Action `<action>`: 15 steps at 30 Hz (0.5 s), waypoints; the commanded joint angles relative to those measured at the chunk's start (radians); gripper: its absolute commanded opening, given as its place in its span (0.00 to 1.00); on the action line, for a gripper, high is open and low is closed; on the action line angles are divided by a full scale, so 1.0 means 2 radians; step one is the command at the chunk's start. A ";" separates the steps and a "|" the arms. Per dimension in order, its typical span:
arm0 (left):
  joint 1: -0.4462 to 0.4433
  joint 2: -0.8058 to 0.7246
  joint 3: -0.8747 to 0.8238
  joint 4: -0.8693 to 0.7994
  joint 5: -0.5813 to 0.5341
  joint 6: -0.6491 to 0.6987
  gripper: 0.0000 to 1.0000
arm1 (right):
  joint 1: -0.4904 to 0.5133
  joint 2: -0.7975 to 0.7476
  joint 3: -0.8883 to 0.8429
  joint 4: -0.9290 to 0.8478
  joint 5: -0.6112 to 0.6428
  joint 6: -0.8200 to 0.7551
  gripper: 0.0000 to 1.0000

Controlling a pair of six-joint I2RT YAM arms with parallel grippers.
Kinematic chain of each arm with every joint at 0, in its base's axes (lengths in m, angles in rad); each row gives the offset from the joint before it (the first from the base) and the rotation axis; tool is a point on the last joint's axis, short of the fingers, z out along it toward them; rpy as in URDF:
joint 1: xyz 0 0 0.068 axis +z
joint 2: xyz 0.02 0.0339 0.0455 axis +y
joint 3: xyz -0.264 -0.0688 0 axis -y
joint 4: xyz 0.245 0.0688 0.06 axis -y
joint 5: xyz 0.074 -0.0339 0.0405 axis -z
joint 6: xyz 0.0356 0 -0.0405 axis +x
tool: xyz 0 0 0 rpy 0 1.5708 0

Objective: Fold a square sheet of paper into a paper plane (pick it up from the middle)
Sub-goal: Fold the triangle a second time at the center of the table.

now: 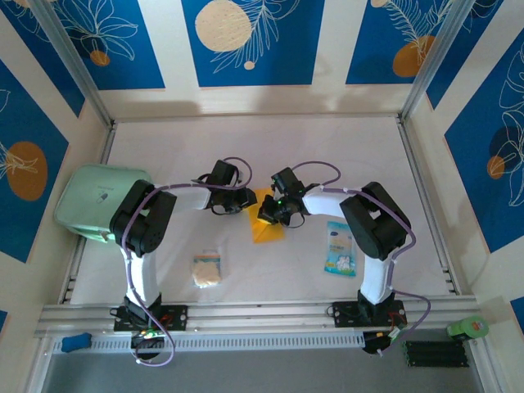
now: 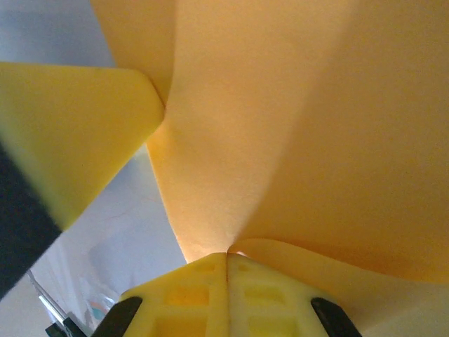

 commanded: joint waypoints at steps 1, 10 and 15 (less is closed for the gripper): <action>0.002 0.018 -0.016 -0.032 -0.010 -0.003 0.25 | 0.004 0.009 0.016 -0.001 -0.005 0.000 0.00; 0.001 0.019 -0.017 -0.030 -0.007 -0.005 0.25 | 0.004 0.013 0.018 -0.001 -0.012 -0.006 0.00; 0.002 0.020 -0.017 -0.030 -0.006 -0.005 0.25 | 0.004 0.017 0.020 -0.005 -0.012 -0.009 0.00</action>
